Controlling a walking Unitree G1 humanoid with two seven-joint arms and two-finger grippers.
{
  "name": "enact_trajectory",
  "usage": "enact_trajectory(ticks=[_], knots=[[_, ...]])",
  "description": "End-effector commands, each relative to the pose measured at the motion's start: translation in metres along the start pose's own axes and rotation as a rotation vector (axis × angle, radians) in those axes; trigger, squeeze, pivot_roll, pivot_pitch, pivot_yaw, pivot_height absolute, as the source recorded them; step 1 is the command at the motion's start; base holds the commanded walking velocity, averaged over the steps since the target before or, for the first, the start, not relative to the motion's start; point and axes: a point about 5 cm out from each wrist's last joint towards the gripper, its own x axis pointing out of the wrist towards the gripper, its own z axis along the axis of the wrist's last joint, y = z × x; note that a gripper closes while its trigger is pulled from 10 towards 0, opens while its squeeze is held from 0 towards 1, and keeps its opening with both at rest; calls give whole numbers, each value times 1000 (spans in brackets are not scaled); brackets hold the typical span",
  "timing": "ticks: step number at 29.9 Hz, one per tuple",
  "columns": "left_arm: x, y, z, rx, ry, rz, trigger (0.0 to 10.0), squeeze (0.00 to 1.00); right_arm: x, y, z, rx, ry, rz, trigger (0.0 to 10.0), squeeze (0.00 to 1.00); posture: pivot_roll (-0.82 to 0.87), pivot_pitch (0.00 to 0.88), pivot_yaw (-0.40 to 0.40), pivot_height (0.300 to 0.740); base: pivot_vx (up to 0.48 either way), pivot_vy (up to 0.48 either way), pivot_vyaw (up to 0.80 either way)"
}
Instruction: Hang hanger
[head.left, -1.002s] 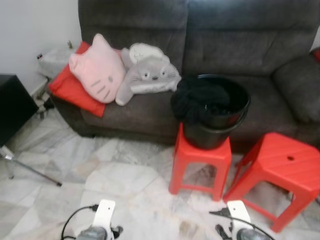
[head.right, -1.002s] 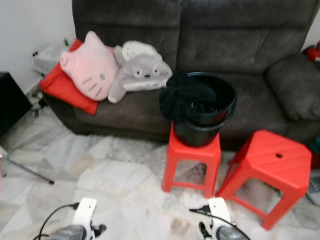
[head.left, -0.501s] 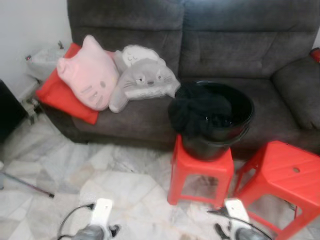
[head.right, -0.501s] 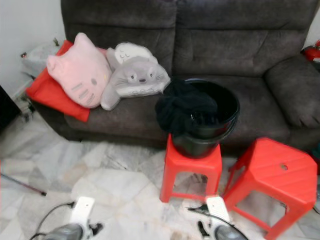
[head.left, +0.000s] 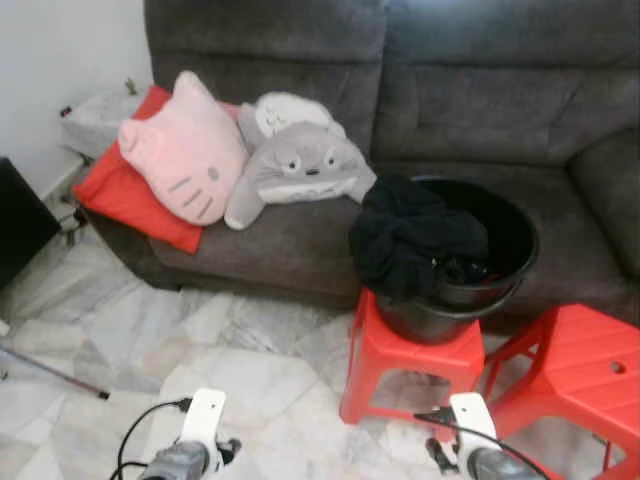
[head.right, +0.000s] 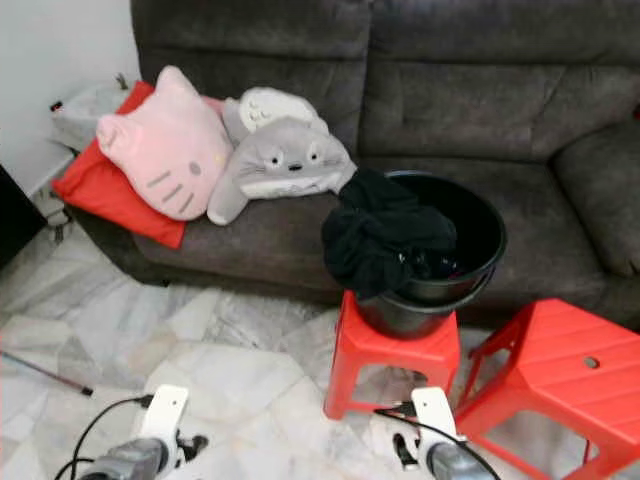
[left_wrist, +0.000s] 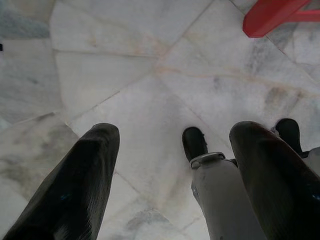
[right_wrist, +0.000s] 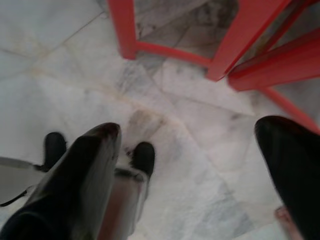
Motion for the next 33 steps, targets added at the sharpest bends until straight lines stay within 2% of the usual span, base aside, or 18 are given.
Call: enact_trajectory(ticks=[1,6,16,19,23,28,29,33], knots=[[-1,6,-4,1,10,20,10000,0,1,3,0,20,1,2,10000,0,-168,0,60,740,0,0,0],[-1,10,-1,37,2,26,10000,0,1,7,1,41,-5,-7,10000,0,-261,0,132,740,0,0,0],[-2,15,1,62,-3,32,10000,0,2,12,5,36,-19,-6,10000,0,-336,0,201,740,0,0,0],[-2,16,2,66,-5,31,10000,0,2,12,7,34,-24,-2,10000,0,-316,0,193,740,0,0,0],[-2,16,3,23,-19,53,10000,0,2,12,9,-1,-22,10,10000,0,-213,0,142,740,0,0,0],[-2,16,4,4,-24,62,10000,0,2,12,9,-18,-17,19,10000,0,-181,0,116,740,0,0,0],[-2,16,3,-4,-27,66,10000,0,2,12,9,-27,-16,23,10000,0,-155,0,73,740,0,0,0],[-2,16,2,-17,-25,73,10000,0,2,11,8,-32,-15,22,10000,0,-135,0,46,740,0,0,0]])
